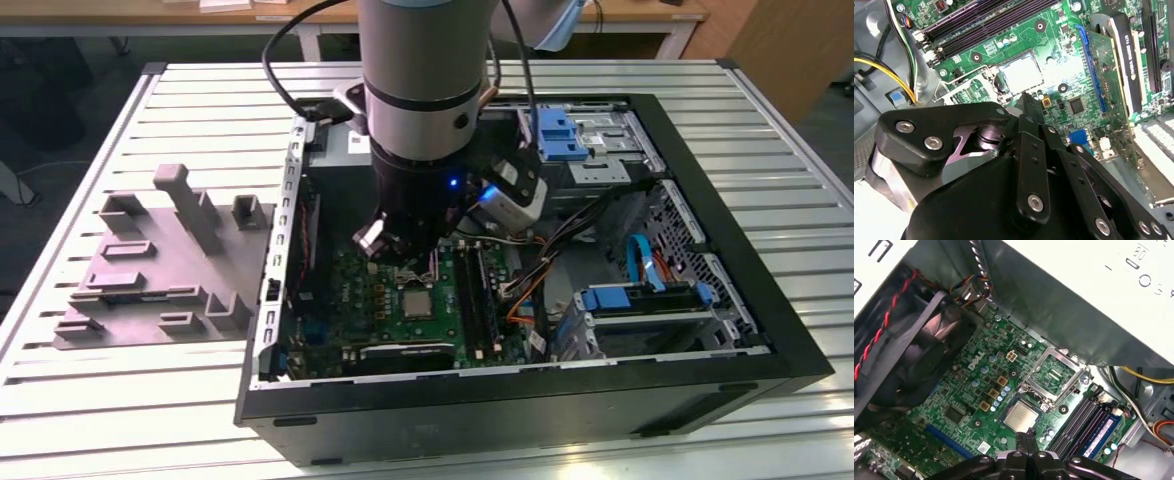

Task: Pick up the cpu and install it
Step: 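Close the cpu cover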

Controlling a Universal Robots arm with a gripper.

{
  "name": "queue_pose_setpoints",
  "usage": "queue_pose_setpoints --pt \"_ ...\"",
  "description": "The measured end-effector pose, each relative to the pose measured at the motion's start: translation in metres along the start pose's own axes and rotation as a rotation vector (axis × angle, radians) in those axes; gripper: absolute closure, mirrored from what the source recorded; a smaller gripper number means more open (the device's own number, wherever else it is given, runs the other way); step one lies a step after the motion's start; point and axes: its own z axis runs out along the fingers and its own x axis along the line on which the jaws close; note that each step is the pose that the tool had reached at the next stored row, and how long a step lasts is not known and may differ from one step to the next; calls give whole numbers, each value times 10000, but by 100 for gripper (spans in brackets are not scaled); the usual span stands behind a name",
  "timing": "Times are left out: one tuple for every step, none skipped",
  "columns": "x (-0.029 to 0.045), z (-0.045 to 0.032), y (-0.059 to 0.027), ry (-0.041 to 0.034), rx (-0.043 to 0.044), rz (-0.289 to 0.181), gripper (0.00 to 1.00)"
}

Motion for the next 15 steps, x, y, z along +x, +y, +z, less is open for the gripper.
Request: queue_pose_setpoints --pt "0 0 0 2 0 -114 89" --pt "0 0 0 4 0 -242 89" --pt "0 1 0 6 -2 -396 89" --pt "0 2 0 7 -2 -555 89" --pt "0 4 0 7 -4 -705 89" --pt "0 5 0 10 -4 -882 89" --pt "0 6 0 12 -5 -1051 89" --pt "0 7 0 14 -6 -1225 89" --pt "0 8 0 15 -7 -1399 89" --pt "0 9 0 18 -8 -1580 89" --pt "0 11 0 20 -9 -1759 89" --pt "0 12 0 22 -10 -1950 89" --pt "0 14 0 24 -11 -2135 89" --pt "0 15 0 26 -12 -2314 89" --pt "0 17 0 28 -13 -2490 89"
